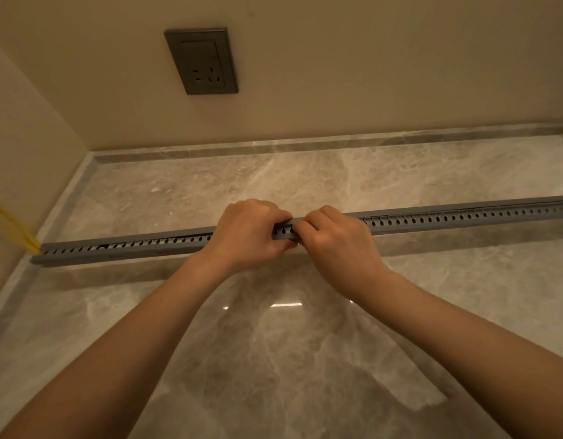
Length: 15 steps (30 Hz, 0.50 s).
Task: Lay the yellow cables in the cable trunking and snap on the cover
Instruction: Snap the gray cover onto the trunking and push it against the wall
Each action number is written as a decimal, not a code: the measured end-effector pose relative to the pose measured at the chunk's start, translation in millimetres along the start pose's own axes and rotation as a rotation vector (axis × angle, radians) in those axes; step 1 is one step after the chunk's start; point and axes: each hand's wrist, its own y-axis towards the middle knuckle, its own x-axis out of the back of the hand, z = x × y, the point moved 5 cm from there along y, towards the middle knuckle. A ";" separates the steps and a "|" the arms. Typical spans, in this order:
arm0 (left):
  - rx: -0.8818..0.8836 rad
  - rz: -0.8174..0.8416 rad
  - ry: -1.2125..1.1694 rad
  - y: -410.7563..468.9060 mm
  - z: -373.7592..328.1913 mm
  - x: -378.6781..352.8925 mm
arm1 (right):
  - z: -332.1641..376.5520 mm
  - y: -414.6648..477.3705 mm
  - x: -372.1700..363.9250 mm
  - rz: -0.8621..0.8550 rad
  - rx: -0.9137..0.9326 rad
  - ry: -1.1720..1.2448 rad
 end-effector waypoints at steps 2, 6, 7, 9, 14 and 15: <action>0.004 0.003 0.010 0.6 0.1 -0.9 | -2.4 2.8 0.4 0.001 -0.012 0.015; 0.012 0.038 0.060 4.0 1.4 -4.2 | -6.6 8.6 -4.1 0.029 -0.008 0.001; 0.007 0.041 0.074 4.6 1.6 -4.3 | -8.6 9.2 -4.5 0.020 -0.003 0.022; -0.017 0.029 0.100 4.8 2.0 -3.4 | -14.0 9.6 -2.2 -0.015 0.008 0.091; -0.077 0.012 0.145 0.1 4.0 -1.4 | -39.4 14.9 -9.3 0.262 -0.028 0.195; -0.077 0.018 0.155 -0.5 4.5 -1.7 | -44.3 16.0 -13.8 0.342 -0.031 0.166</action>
